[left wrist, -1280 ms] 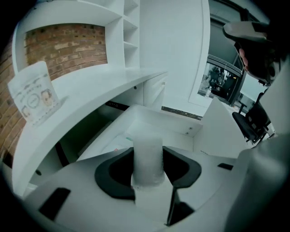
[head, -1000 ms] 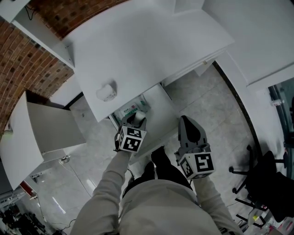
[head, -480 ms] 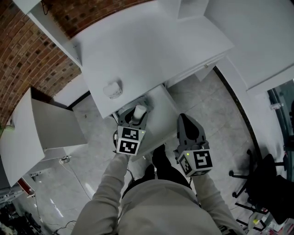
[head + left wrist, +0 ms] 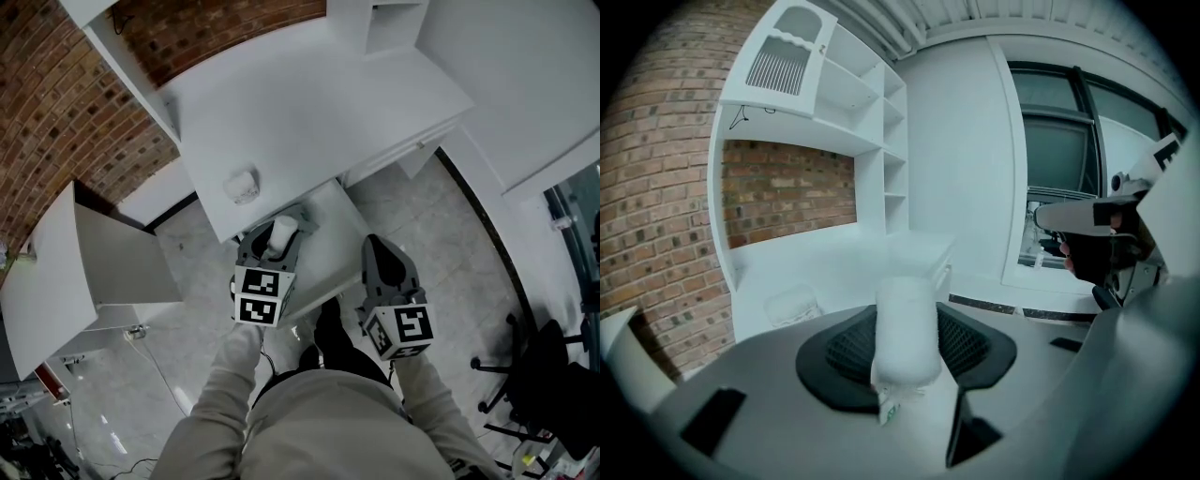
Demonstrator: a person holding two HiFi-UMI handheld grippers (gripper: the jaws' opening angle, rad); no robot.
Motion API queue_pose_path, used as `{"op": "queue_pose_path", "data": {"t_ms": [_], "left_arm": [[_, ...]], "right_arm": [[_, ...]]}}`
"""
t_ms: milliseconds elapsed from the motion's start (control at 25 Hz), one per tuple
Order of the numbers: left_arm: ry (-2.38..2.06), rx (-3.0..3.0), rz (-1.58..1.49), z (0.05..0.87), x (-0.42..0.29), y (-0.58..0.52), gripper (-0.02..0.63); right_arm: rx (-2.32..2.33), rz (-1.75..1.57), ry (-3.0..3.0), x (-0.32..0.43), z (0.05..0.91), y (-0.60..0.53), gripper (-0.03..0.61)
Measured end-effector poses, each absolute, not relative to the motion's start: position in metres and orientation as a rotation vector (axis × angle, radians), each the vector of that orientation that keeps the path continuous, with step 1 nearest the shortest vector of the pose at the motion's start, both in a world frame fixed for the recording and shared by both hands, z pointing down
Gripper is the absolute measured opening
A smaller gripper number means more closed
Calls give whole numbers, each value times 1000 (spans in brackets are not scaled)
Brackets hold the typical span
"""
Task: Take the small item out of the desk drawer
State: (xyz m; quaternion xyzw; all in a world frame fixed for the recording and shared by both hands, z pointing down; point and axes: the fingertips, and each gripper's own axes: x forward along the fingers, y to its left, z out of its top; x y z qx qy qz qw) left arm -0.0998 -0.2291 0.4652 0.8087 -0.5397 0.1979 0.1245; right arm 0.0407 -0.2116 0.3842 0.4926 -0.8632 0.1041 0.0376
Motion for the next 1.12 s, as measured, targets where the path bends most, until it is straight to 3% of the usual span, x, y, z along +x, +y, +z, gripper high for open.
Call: {"op": "queue_pose_path", "data": {"t_ms": [1120], "left_arm": [[-1778, 2344, 231, 393, -141, -158, 193]], "right_arm": [[1484, 256, -2662, 37, 370, -166, 28]]}}
